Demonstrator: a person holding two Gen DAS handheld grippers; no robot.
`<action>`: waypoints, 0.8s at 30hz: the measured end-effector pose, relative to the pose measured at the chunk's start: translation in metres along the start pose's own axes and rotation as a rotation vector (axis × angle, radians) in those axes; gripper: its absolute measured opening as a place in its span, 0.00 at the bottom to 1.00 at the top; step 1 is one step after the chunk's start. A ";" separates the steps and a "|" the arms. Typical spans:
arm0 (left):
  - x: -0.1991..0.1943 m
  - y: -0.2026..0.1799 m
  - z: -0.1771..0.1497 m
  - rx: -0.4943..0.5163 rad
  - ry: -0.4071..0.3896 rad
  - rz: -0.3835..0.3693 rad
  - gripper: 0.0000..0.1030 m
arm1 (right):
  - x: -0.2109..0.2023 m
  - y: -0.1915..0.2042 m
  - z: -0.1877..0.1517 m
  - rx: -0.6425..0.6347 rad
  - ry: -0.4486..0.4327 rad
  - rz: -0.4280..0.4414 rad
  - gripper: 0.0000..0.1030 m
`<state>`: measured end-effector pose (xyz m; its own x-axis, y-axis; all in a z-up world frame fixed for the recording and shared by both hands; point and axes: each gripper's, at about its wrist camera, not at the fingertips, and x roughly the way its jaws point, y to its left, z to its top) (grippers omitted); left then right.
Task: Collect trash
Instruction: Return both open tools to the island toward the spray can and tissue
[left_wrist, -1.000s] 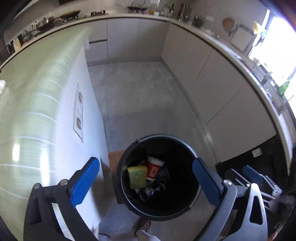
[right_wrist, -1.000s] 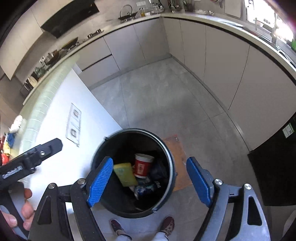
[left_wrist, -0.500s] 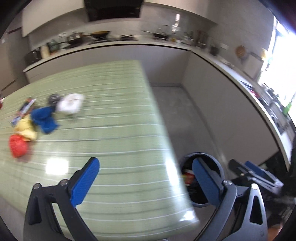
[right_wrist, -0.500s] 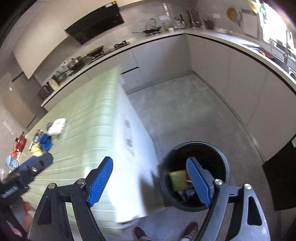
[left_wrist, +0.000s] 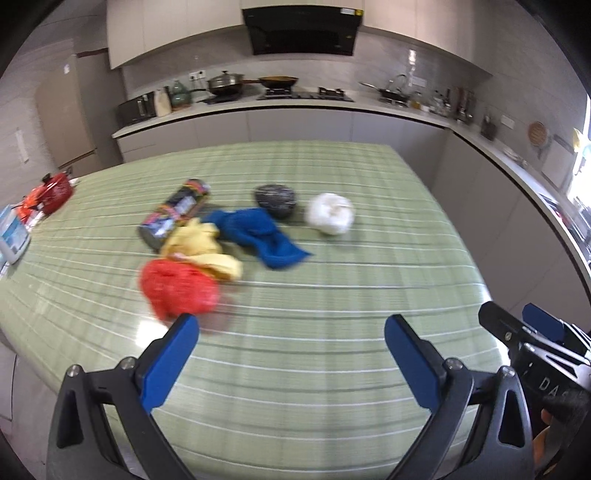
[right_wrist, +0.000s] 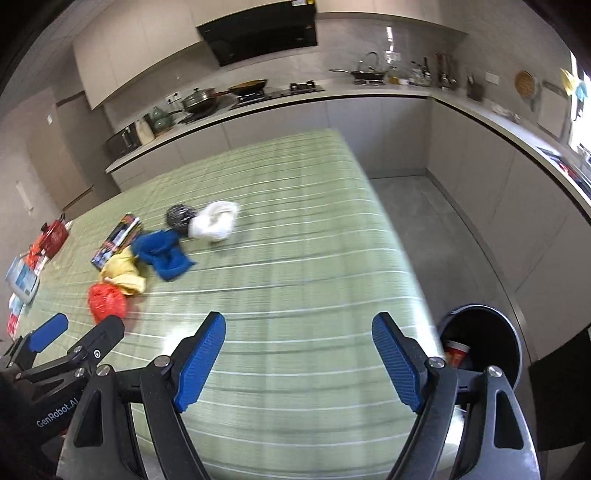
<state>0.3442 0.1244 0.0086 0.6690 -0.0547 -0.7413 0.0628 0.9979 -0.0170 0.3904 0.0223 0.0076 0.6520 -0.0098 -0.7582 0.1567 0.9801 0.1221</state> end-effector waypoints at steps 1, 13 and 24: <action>0.001 0.011 0.000 -0.006 -0.002 0.012 0.98 | 0.003 0.013 0.000 -0.011 0.000 0.004 0.81; 0.024 0.083 0.016 -0.105 0.010 0.100 0.98 | 0.044 0.077 0.026 -0.108 0.027 0.083 0.81; 0.052 0.103 0.048 -0.107 0.025 0.132 0.98 | 0.078 0.101 0.065 -0.105 0.019 0.171 0.81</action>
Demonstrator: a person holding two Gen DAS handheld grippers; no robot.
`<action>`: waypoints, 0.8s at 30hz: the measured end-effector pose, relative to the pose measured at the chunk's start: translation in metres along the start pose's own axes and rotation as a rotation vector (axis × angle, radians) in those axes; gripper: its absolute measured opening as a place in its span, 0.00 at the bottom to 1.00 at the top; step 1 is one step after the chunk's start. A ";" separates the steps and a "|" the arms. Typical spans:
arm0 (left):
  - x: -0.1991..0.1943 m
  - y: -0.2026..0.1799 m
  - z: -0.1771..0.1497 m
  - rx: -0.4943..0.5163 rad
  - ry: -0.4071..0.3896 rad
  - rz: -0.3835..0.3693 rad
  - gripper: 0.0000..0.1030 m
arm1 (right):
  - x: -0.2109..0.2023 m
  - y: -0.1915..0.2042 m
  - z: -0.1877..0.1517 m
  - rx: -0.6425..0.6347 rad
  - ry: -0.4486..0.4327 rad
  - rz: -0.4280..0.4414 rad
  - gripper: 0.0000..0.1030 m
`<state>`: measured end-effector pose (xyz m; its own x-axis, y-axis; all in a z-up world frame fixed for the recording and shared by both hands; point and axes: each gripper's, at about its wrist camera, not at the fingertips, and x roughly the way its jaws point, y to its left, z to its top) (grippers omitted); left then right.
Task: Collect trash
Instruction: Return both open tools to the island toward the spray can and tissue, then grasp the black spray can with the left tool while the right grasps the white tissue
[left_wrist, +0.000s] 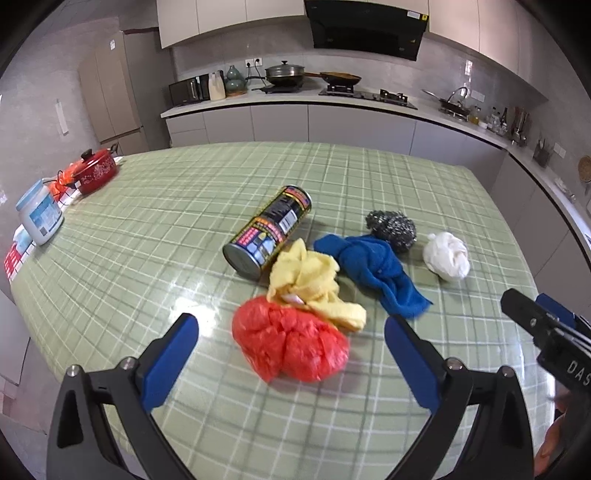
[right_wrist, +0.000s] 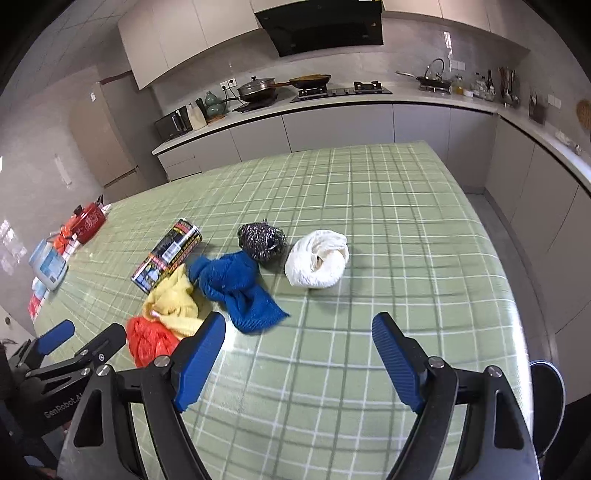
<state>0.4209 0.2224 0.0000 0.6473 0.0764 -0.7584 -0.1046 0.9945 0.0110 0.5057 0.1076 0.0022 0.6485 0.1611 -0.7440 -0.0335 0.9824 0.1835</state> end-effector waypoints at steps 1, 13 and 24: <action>0.003 0.001 0.002 0.001 0.002 -0.002 0.98 | 0.002 0.000 0.002 0.001 0.003 -0.002 0.81; 0.063 0.028 0.055 0.102 0.011 -0.087 0.98 | 0.036 0.027 0.025 0.099 -0.008 -0.110 0.81; 0.120 0.030 0.083 0.178 0.076 -0.161 0.98 | 0.080 0.031 0.040 0.185 0.016 -0.218 0.81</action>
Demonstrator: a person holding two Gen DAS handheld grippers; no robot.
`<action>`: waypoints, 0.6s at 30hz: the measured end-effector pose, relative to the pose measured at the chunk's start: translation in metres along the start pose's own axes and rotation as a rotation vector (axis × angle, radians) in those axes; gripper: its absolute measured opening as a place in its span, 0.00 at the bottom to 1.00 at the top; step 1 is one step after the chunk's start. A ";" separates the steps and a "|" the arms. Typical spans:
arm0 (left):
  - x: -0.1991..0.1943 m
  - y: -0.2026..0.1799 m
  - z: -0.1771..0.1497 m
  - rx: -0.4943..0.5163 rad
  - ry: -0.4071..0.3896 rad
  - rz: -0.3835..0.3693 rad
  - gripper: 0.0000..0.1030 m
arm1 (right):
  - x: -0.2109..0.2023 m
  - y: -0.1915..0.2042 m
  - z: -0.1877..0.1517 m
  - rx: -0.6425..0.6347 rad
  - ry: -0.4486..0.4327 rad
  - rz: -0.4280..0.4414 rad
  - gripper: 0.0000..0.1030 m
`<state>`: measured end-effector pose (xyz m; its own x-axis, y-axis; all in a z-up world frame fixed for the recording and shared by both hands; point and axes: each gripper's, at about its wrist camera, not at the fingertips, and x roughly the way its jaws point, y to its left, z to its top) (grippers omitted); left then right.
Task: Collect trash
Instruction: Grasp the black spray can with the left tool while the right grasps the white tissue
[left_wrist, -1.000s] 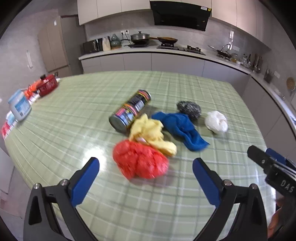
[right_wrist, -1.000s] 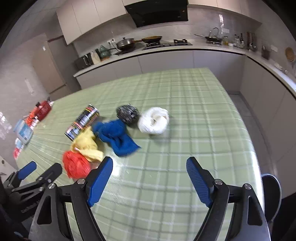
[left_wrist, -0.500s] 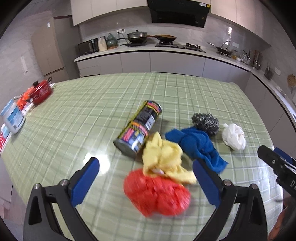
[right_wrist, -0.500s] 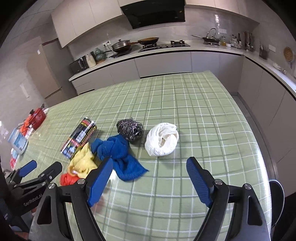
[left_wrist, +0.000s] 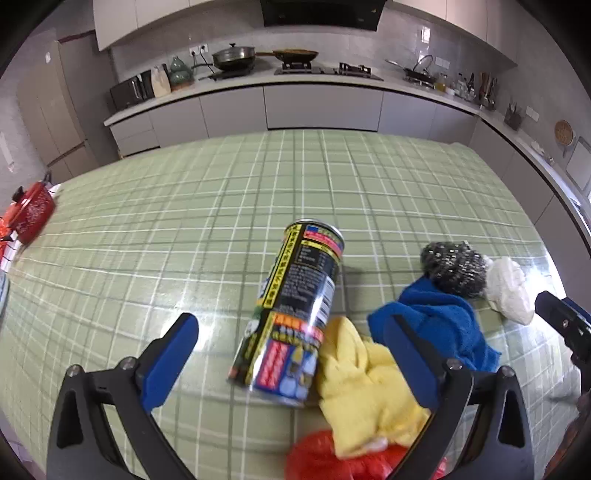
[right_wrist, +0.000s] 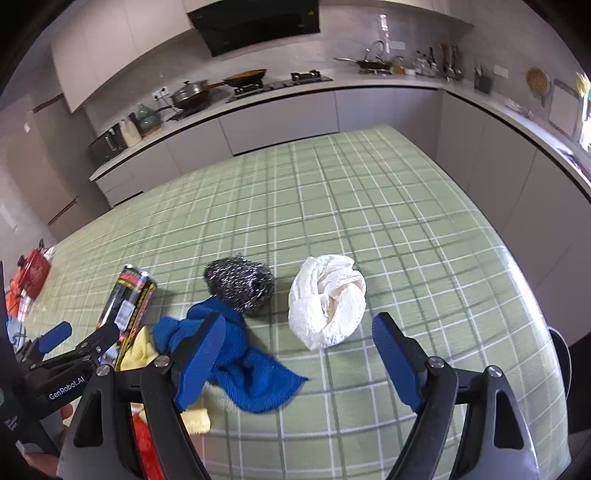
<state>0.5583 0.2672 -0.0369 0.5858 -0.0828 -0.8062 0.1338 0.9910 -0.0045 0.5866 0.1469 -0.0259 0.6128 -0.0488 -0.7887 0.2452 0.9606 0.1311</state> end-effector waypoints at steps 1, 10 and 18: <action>0.005 0.001 0.002 0.002 0.008 -0.006 0.98 | 0.003 0.000 0.001 0.003 0.003 -0.007 0.81; 0.029 -0.003 0.007 0.005 0.075 -0.069 0.82 | 0.033 -0.008 0.012 0.018 0.035 -0.056 0.81; 0.039 0.003 -0.002 -0.028 0.119 -0.078 0.59 | 0.053 -0.018 0.012 0.032 0.065 -0.072 0.81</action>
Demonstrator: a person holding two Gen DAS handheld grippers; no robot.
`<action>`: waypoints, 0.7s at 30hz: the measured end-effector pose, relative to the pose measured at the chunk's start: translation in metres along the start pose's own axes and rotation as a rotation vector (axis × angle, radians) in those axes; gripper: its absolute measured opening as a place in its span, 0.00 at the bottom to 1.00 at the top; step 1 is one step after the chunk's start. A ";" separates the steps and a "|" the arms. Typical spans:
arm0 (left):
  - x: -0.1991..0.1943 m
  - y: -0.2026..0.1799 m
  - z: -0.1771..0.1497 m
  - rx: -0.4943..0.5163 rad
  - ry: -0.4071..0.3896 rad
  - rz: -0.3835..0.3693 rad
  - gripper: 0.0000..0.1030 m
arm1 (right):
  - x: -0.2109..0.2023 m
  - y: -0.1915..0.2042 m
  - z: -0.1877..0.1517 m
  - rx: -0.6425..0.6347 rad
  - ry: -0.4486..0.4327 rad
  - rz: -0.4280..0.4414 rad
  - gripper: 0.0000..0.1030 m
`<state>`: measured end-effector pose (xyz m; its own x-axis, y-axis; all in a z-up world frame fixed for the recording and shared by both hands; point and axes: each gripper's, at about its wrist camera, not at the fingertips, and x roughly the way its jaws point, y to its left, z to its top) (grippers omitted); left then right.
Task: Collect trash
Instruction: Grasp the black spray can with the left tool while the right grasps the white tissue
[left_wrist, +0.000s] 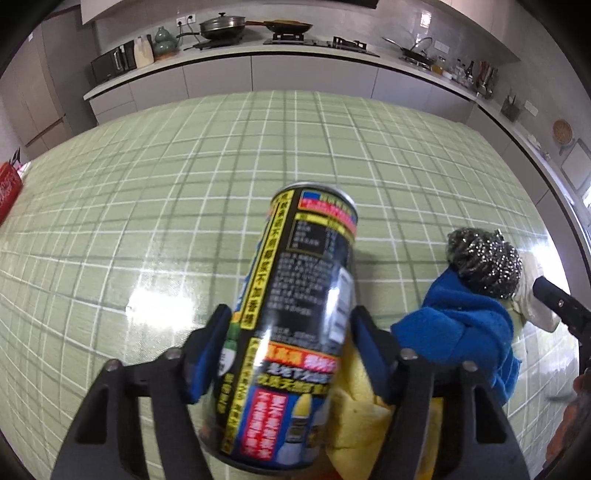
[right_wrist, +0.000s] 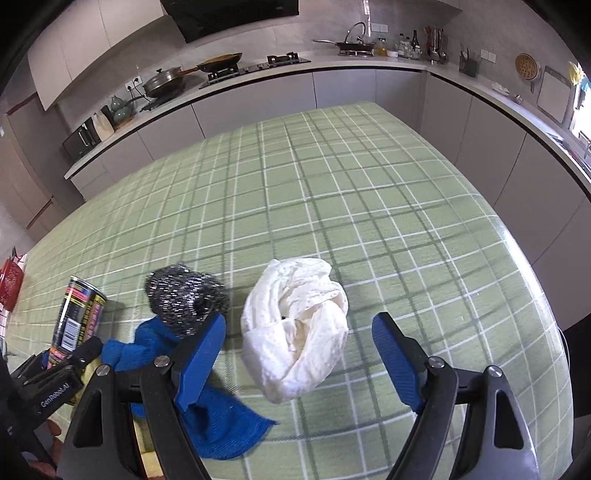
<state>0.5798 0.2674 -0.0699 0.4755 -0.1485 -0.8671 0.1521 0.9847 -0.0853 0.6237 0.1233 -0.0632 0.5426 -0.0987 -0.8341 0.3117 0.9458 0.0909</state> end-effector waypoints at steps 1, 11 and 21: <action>0.000 0.000 -0.002 -0.002 0.000 -0.001 0.58 | 0.003 -0.001 0.000 0.003 0.004 0.001 0.81; -0.001 0.002 -0.016 -0.008 -0.015 -0.023 0.52 | 0.018 -0.003 0.000 0.000 0.033 0.021 0.81; -0.002 0.003 -0.010 -0.007 -0.021 -0.008 0.52 | 0.026 -0.007 -0.002 -0.006 0.013 0.033 0.52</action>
<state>0.5709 0.2711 -0.0736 0.4922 -0.1582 -0.8560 0.1502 0.9840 -0.0955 0.6341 0.1150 -0.0868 0.5426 -0.0637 -0.8376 0.2889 0.9504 0.1149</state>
